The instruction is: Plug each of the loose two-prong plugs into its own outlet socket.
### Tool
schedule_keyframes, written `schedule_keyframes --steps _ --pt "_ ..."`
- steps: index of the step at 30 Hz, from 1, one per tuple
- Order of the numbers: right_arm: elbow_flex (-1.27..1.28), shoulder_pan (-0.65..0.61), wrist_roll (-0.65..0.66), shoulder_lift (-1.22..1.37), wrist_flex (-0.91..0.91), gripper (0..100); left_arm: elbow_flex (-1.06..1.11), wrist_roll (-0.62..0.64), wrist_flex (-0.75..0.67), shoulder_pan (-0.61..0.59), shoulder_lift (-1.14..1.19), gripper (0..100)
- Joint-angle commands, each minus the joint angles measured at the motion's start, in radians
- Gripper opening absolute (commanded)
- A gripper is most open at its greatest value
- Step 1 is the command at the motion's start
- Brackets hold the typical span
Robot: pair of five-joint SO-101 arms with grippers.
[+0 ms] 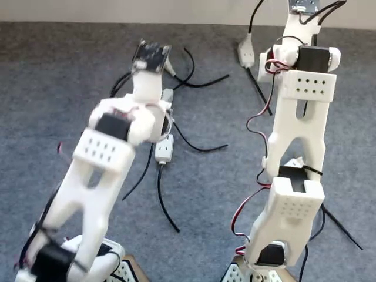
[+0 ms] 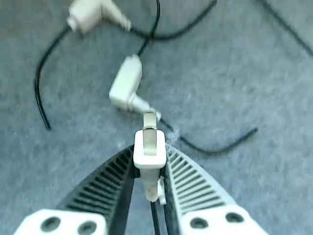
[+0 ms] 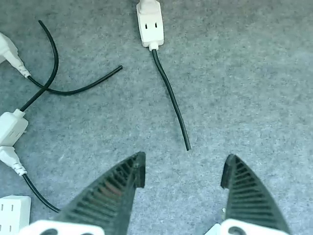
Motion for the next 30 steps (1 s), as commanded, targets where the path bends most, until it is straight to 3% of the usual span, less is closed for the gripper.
schedule_keyframes --steps 1,6,13,16,19,26,30 --pt "-0.044 0.004 0.003 -0.028 -0.019 25.2 0.317 -0.002 -0.373 0.015 -0.229 1" --pt "-0.045 -0.047 0.006 -0.031 0.005 24.5 0.596 -0.002 -0.72 0.018 -0.378 1" --pt "-0.2 -0.168 0.006 -0.035 0.117 2.1 0.915 -0.006 -1.134 0.105 -0.51 1" --pt "-0.22 -0.188 0.006 -0.067 0.117 1.1 0.997 -0.006 -1.275 0.159 -0.541 1" --pt "-0.111 -0.203 0.006 -0.143 0.116 0.8 1.015 -0.006 -1.347 0.196 -0.542 1" --pt "0.165 -0.384 0.018 -0.438 0.111 0.8 1.015 -0.006 -1.39 0.211 -0.542 1" --pt "0.325 -0.529 0.152 -0.591 0.11 0.8 1.015 -0.006 -1.39 0.213 -0.542 1"
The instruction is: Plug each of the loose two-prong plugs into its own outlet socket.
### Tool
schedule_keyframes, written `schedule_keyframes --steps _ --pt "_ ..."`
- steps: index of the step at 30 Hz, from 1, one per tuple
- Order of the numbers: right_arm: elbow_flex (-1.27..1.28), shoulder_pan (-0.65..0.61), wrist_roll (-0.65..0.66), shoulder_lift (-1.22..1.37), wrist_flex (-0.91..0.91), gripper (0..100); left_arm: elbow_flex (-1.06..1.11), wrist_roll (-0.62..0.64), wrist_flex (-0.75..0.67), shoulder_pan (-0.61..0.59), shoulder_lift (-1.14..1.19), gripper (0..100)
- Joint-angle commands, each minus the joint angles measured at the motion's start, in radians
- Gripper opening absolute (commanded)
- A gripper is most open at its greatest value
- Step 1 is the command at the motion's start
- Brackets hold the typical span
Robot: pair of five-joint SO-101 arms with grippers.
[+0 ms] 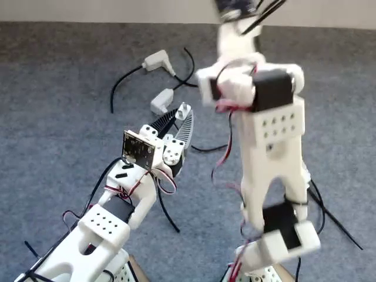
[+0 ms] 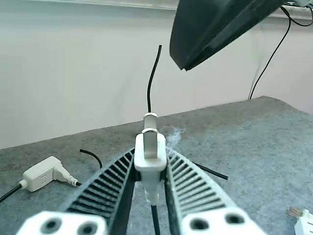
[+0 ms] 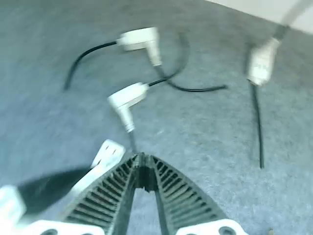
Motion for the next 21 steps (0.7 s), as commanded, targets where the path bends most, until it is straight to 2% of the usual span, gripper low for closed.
schedule_keyframes --steps 1,6,12,21 --pt "0.114 -0.133 0.095 -0.171 0.033 0.8 -0.005 -0.006 -0.023 0.021 -0.021 1" --pt "0.321 -0.226 0.112 -0.317 -0.079 0.8 -0.005 -0.006 -0.023 0.028 -0.024 1" --pt "0.547 -0.228 0.163 -0.427 -0.216 0.8 -0.008 -0.006 -0.023 0.022 -0.03 1" --pt "0.805 -0.209 0.198 -0.446 -0.423 0.8 -0.021 -0.006 -0.023 0.022 -0.031 1"
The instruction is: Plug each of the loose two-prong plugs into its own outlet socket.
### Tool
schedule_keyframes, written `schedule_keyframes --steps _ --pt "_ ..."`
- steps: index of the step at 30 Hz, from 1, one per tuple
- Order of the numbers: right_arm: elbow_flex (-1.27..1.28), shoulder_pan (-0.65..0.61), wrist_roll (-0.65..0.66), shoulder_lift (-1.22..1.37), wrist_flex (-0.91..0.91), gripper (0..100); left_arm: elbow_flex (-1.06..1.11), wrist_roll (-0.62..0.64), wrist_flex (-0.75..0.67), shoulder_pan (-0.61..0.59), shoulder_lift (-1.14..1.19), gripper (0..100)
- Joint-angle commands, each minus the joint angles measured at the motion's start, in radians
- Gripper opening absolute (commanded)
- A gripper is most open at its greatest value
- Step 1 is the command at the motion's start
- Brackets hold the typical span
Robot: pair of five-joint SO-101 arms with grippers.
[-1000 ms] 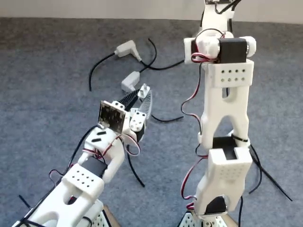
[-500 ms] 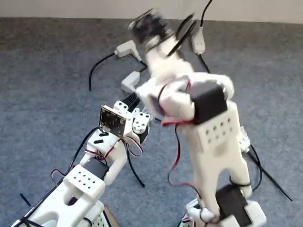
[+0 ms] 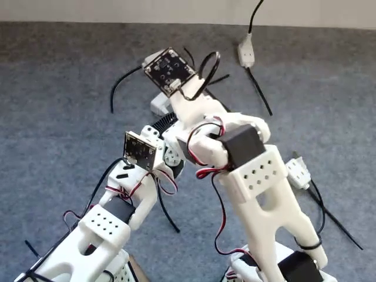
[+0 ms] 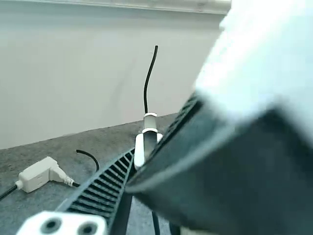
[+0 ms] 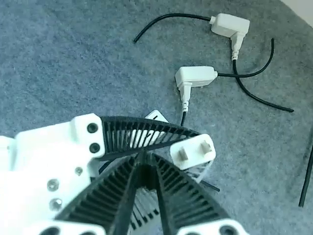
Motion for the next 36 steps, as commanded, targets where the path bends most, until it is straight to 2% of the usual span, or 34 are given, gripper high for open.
schedule_keyframes --steps 1,8,12,21,23,27,36 --pt "0.038 0.025 0.071 -0.041 -0.071 0.8 -0.021 -0.005 -0.02 0.008 -0.028 1" --pt "0.101 0.206 0.121 -0.03 -0.211 0.8 -0.022 -0.005 -0.02 0.007 -0.03 1" --pt "0.14 0.262 0.123 -0.03 -0.278 0.8 -0.012 -0.005 -0.014 0.007 -0.104 1" --pt "0.199 0.311 0.153 -0.028 -0.355 0.8 0.107 -0.005 -0.009 0.007 -0.395 1" --pt "0.205 0.317 0.16 -0.028 -0.361 0.8 0.104 -0.003 0.04 0.007 -0.423 1" --pt "0.2 0.323 0.158 -0.036 -0.355 0.8 0.065 -0.002 0.13 0.007 -0.421 1" --pt "0.056 0.32 0.157 -0.045 -0.231 0.8 0.054 0.0 0.133 0.007 -0.325 1"
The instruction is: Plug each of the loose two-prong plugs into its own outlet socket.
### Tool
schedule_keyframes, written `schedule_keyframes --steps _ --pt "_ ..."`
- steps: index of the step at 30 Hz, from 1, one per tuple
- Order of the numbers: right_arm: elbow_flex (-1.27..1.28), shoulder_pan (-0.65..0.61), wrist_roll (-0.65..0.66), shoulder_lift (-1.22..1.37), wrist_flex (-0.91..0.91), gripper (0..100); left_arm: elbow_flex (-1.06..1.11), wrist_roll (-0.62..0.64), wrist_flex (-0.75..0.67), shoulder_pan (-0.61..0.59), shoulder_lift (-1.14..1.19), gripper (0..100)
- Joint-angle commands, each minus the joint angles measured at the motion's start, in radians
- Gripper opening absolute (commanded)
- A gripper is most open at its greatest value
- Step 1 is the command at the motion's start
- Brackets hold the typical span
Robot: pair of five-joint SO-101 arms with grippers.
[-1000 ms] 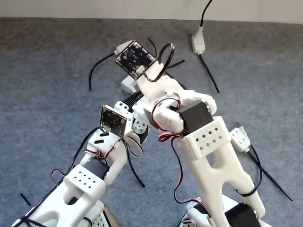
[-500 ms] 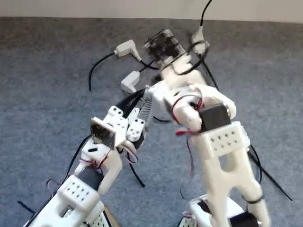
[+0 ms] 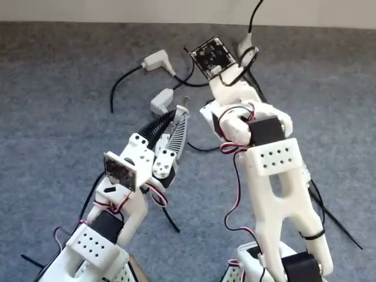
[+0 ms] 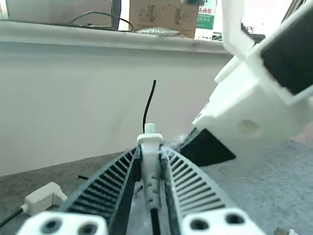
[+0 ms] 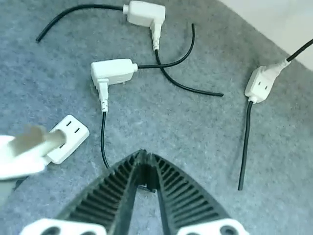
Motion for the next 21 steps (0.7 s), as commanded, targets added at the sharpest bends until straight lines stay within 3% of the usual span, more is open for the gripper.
schedule_keyframes --steps 1,8,12,16,21 --pt "-0.157 0.001 0.006 -0.039 0.065 0.8 -0.054 0.0 0.0 0.008 0.067 1" --pt "-0.251 -0.13 -0.035 -0.142 0.17 0.8 -0.107 0.002 -0.021 -0.001 0.214 1" --pt "-0.205 -0.134 -0.034 -0.153 0.156 0.8 -0.183 0.009 0.006 -0.076 0.332 1" --pt "-0.196 -0.107 -0.035 -0.153 0.137 0.8 -0.374 0.166 0.258 -0.197 0.507 1" --pt "-0.196 -0.077 -0.037 -0.151 0.124 0.8 -0.723 0.133 0.736 -0.242 0.7 1"
